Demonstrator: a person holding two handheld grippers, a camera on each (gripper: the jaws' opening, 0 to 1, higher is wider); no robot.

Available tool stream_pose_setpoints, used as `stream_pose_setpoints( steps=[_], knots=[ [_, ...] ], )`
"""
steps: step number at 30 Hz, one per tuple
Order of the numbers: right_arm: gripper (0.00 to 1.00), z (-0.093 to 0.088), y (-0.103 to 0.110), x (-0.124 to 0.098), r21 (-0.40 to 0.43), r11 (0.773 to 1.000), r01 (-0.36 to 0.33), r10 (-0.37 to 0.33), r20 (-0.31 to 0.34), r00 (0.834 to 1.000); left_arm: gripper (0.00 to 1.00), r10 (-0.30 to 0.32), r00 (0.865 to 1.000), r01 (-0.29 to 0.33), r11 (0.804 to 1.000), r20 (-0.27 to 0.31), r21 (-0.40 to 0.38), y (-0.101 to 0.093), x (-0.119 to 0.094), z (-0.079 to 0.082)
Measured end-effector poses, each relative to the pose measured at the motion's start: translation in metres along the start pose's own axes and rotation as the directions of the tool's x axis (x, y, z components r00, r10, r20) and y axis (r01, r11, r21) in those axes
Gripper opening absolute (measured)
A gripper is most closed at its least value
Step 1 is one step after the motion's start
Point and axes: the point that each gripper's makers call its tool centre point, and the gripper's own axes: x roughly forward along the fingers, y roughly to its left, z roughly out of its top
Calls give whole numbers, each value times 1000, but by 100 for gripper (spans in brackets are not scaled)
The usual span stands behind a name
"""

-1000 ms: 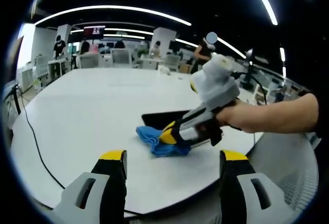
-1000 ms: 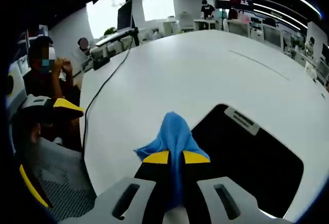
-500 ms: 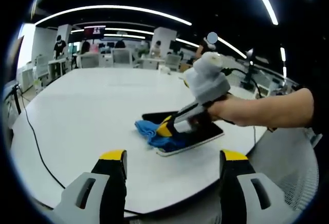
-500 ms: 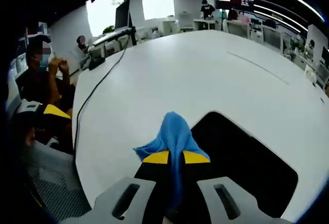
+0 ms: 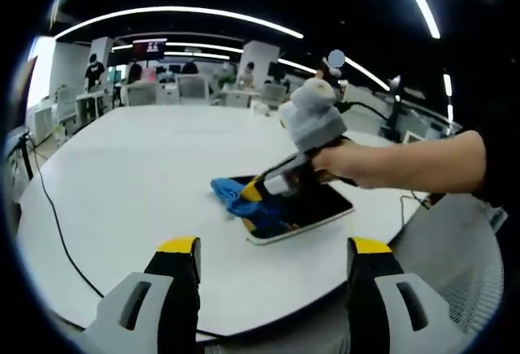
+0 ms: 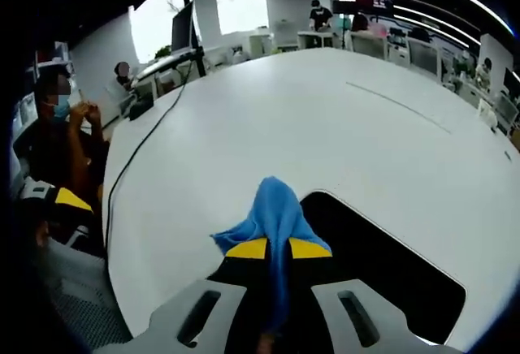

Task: Wipe the mirror surface with the cleaning cloth until all visible marks leave the cleaned area.

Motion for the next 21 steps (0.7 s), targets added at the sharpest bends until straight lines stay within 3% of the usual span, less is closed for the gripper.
stream_pose_setpoints(
  steps=[21],
  knots=[
    [3, 13, -23, 11, 41, 999, 32, -32, -4, 999, 73, -13, 1000, 13, 1000, -19, -3, -2, 1, -4]
  ],
)
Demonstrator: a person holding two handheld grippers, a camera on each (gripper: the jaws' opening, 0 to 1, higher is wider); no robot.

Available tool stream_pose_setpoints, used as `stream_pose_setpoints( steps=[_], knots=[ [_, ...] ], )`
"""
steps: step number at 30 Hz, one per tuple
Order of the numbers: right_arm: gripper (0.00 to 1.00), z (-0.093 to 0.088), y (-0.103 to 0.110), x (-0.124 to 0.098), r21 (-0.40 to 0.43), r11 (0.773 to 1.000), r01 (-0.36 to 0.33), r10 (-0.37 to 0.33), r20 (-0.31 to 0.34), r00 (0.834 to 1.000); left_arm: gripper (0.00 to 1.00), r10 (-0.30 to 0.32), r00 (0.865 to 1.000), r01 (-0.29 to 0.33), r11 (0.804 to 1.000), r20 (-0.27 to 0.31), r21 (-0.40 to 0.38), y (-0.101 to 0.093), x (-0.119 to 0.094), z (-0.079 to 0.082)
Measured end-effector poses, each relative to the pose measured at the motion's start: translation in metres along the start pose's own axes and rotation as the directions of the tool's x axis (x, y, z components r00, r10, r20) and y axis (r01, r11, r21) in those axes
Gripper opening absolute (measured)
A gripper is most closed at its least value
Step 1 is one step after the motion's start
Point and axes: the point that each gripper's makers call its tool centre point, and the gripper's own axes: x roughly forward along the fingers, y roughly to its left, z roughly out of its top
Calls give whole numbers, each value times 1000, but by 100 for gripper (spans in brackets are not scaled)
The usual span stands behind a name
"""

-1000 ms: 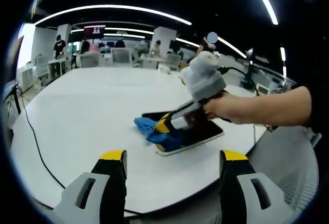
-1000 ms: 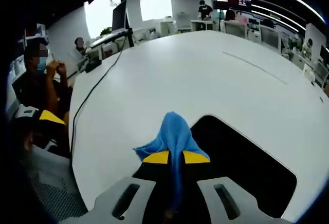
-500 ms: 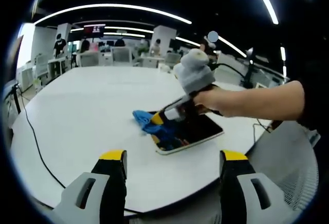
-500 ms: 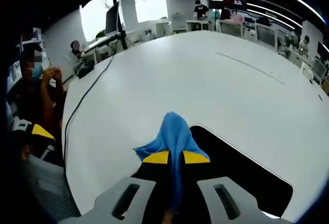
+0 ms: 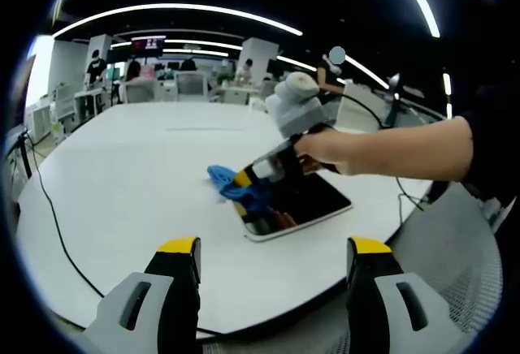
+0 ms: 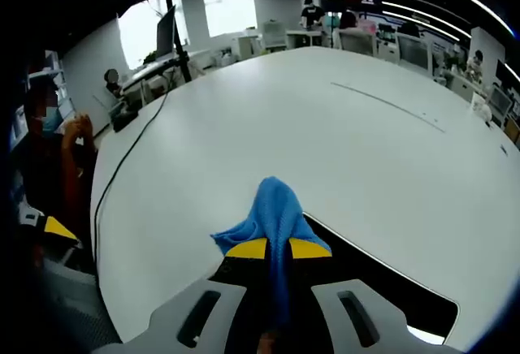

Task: Wipe the mirror surface with the cleaning cloth until all visible marks leave the cleaned area.

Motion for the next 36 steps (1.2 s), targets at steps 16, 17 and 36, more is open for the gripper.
stream_pose_setpoints(
  steps=[16, 17, 36],
  knots=[
    [3, 4, -10, 4, 17, 1000, -13, 13, 0, 1000, 74, 0, 1000, 0, 1000, 2, 3, 0, 0, 0],
    [3, 4, -11, 4, 15, 1000, -9, 9, 1, 1000, 74, 1, 1000, -1, 1000, 2, 2, 0, 0, 0],
    [3, -6, -31, -6, 75, 997, 8, -8, 0, 1000, 74, 2, 1000, -2, 1000, -5, 3, -1, -2, -1]
  ],
)
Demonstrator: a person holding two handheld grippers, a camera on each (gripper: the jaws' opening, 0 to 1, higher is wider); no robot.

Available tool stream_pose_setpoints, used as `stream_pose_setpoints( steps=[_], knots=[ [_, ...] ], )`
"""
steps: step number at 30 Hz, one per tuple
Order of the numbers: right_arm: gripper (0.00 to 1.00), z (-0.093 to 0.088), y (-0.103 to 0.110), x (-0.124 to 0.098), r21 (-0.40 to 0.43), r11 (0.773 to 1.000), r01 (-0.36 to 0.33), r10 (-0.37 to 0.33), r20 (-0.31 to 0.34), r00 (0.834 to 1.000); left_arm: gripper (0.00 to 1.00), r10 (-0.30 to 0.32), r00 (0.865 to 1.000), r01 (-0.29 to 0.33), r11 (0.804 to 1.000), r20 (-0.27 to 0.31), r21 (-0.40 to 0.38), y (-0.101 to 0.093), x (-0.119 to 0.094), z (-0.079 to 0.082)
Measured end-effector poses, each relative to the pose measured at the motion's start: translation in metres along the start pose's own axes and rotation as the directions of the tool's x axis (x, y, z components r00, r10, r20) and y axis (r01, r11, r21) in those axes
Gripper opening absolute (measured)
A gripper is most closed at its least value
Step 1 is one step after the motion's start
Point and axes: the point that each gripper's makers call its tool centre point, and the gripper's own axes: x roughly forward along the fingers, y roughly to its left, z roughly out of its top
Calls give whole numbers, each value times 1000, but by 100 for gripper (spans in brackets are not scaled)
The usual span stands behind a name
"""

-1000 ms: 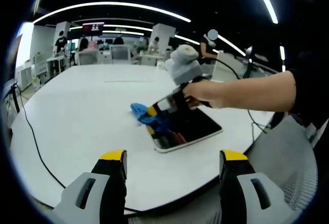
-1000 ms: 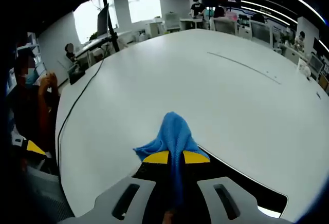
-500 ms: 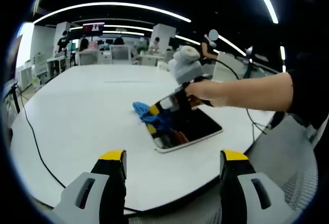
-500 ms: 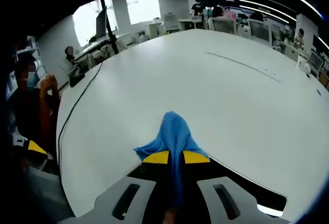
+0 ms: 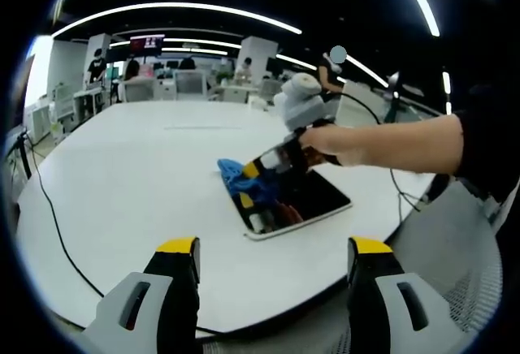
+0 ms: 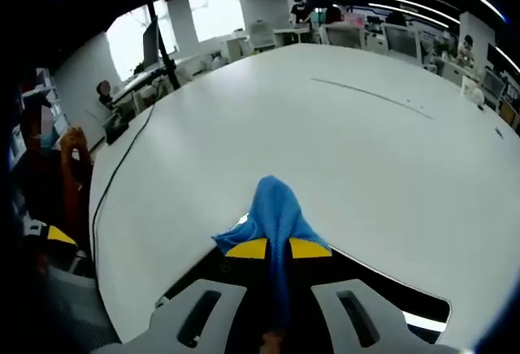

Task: Wipe the mirror surface with the cleaning cloth until all visible marks leave the cleaned area.

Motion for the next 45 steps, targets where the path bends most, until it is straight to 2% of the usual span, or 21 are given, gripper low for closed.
stream_pose_setpoints(
  steps=[16, 35, 41, 45],
  knots=[
    [2, -6, -6, -6, 44, 999, 3, -3, -5, 1000, 73, -3, 1000, 3, 1000, 7, 1, 0, 0, 1],
    [2, -17, 11, -18, 37, 999, -18, 19, -23, 1000, 73, -4, 1000, 4, 1000, 11, 0, 0, 0, 2],
    [2, -19, 12, -20, 86, 996, -34, 36, -19, 999, 73, -1, 1000, 1, 1000, 7, -1, 0, 0, 1],
    [2, -19, 13, -20, 85, 996, -35, 36, -15, 999, 73, -2, 1000, 2, 1000, 2, -1, 0, 0, 0]
  ],
)
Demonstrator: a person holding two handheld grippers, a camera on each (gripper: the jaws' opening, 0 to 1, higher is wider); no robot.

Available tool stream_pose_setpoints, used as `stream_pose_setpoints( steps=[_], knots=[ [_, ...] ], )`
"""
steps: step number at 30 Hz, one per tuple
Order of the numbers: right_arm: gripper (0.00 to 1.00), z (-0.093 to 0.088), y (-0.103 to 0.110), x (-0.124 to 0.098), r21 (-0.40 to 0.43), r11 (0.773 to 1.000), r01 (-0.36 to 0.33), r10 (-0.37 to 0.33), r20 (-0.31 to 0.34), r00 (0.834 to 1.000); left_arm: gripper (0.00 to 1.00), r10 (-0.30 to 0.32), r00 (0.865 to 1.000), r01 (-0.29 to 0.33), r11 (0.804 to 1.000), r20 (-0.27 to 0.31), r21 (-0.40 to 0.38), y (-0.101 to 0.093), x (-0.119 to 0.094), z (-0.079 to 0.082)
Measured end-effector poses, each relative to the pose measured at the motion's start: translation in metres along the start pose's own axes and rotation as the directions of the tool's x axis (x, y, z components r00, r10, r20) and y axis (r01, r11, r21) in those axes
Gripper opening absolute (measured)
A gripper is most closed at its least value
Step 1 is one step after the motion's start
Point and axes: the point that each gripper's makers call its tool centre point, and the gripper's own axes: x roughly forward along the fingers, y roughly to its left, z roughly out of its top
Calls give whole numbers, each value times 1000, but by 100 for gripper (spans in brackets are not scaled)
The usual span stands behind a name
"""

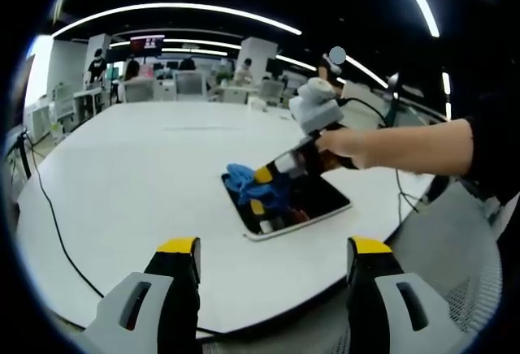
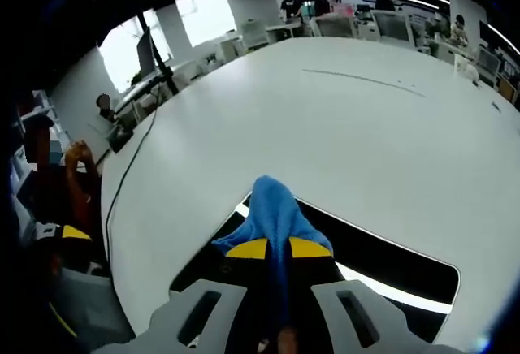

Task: Wipe the mirror surface with the cleaning cloth until all visible marks leave the cleaned area.

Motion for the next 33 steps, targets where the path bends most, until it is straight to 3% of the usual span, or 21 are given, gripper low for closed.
stream_pose_setpoints(
  steps=[22, 33],
  knots=[
    [2, -13, 11, -9, -65, 998, -9, 8, -17, 1000, 74, 30, 999, -30, 1000, -13, 3, 4, 0, -1],
    [2, -22, 21, -14, -38, 998, -52, 51, -18, 999, 74, 39, 999, -39, 999, -11, 2, 5, -1, -1]
  ],
)
